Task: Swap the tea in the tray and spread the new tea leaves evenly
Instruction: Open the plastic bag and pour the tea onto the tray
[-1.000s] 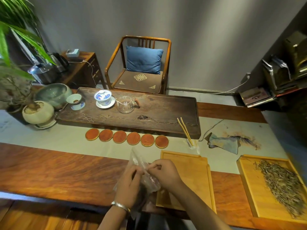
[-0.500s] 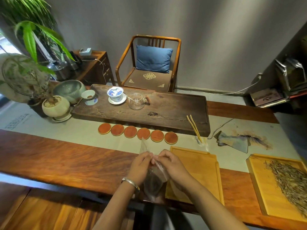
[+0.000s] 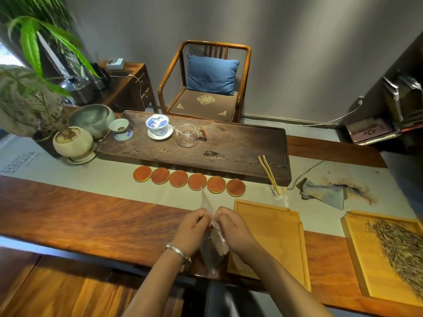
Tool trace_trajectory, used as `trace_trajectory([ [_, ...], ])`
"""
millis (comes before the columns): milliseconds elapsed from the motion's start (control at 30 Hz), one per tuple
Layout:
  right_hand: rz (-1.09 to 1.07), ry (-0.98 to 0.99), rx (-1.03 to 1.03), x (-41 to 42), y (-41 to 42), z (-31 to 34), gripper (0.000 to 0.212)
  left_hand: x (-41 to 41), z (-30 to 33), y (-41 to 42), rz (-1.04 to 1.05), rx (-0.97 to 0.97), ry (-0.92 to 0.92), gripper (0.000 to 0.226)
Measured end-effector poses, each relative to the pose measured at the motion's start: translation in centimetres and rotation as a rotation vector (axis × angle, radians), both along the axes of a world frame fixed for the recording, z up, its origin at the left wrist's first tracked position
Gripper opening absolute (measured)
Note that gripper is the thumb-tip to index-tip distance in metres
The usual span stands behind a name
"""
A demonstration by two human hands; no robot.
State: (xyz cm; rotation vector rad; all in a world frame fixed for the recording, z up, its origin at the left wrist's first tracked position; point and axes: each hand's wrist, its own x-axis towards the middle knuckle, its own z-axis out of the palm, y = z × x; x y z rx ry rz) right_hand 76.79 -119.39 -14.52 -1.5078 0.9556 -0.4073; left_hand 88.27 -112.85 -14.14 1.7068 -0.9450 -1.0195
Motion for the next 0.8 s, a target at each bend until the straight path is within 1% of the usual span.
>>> trace_trajectory([
  [100, -0.160, -0.068, 0.116, -0.3, -0.8, 0.2, 0.031, 0.5, -0.1, 0.3, 0.071, 0.007, 0.083, 0.037],
  [167, -0.127, -0.076, 0.078, -0.7, -1.3, 0.4, 0.035, 0.8, -0.1, 0.4, 0.079, -0.007, 0.105, 0.038],
  [233, -0.064, -0.042, 0.019, -0.8, -1.3, 0.7, 0.035, 0.8, 0.0, 0.5, 0.063, -0.024, -0.004, 0.036],
  [300, -0.065, -0.013, -0.031, -0.9, -1.4, 0.6, 0.030, 1.0, 0.0, 0.4, 0.077, -0.024, -0.106, 0.035],
  [400, -0.147, 0.001, -0.106, -1.7, -2.0, 0.3, 0.027, 2.1, 0.2, 0.6, 0.129, 0.003, -0.190, 0.035],
  [500, -0.273, 0.055, -0.263, -3.1, -2.8, 0.1, 0.030, 3.6, 0.2, 1.1, 0.172, 0.016, -0.258, 0.033],
  [600, -0.257, 0.119, -0.369, -3.8, -2.9, 0.2, 0.028, 4.1, 0.2, 1.3, 0.192, 0.037, -0.322, 0.037],
  [733, -0.215, 0.102, -0.301, -3.0, -2.2, 0.5, 0.026, 2.7, 0.3, 0.9, 0.179, 0.056, -0.286, 0.043],
  [800, -0.202, 0.097, -0.278, -2.5, -1.9, 0.6, 0.026, 1.7, 0.3, 0.7, 0.130, 0.081, -0.288, 0.056],
])
